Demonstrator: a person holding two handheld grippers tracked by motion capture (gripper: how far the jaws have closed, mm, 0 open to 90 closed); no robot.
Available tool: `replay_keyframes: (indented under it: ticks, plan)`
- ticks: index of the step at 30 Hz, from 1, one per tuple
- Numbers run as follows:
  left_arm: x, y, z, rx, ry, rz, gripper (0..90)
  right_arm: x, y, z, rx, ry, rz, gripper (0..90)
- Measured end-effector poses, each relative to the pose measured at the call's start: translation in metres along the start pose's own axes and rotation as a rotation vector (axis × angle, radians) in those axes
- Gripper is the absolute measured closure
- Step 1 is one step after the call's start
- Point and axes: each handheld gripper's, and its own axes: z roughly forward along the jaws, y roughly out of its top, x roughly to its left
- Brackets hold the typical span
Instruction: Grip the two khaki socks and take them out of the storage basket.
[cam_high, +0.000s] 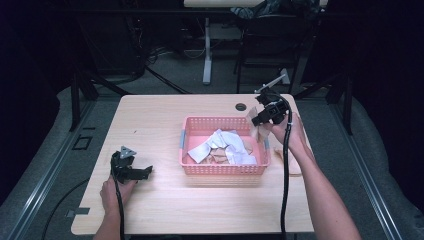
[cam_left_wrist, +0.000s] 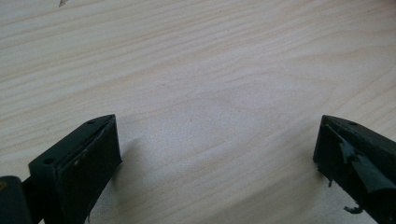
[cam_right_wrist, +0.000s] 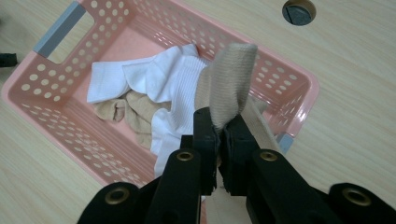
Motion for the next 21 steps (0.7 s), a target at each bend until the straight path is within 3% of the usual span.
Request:
replay_keyframes:
  ticks: [12, 21]
  plan:
    - [-0.001, 0.001, 0.001, 0.001, 0.017, -0.012, 0.3, -0.009, -0.005, -0.013, -0.047, 0.001, 0.026, 85.4]
    - [-0.001, 0.001, 0.001, 0.003, 0.02, -0.008, 0.4, -0.024, -0.015, -0.023, -0.049, -0.018, 0.055, 85.4]
